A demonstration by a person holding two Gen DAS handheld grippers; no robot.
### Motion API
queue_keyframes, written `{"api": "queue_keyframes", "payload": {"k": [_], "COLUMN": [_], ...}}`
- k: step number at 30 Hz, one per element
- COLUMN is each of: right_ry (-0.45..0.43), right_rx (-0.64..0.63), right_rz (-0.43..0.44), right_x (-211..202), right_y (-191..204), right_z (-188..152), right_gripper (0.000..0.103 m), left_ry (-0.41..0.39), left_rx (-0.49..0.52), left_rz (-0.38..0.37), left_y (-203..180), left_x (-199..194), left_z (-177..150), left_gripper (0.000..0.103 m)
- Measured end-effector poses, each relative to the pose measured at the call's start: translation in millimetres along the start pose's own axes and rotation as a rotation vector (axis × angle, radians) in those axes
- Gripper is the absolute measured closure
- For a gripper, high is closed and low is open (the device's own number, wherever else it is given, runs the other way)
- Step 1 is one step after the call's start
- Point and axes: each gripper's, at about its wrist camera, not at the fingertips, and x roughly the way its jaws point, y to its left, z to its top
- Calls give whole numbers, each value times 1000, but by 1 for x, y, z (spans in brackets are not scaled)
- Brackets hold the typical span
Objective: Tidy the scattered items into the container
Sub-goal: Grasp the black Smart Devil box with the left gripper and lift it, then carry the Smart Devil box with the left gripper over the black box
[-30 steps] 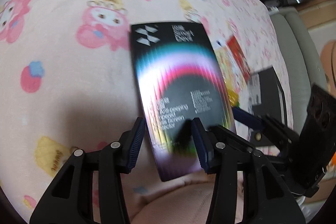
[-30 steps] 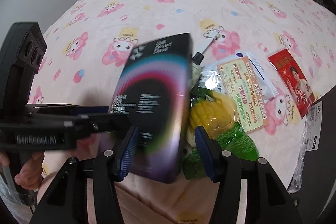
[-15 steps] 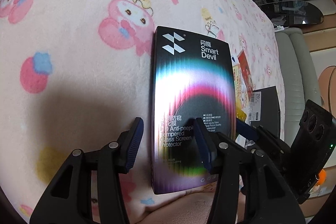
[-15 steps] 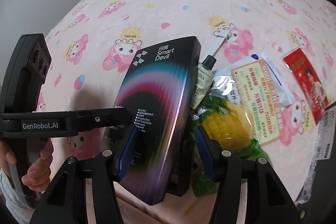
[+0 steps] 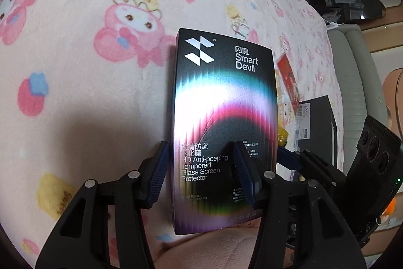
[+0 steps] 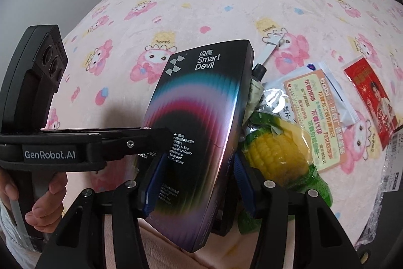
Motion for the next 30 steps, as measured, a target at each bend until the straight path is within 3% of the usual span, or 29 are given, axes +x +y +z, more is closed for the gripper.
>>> {"api": "queue_keyframes", "payload": {"k": [18,30], "right_ry": [-99,-205], "right_rx": [13,34], "right_rz": [-25,-50], "right_x": [-76,-143], "right_y": [-2,-14], "right_z": [-24,-42], "right_gripper": [55,57], "left_ry": [-74,-95], "left_rx": [90,163], "left_rz": [-27,-93], "left_y": [-60,-115], "left_x": [-39,-58], "left_z": [-33,-55], "left_gripper": [54,55]}}
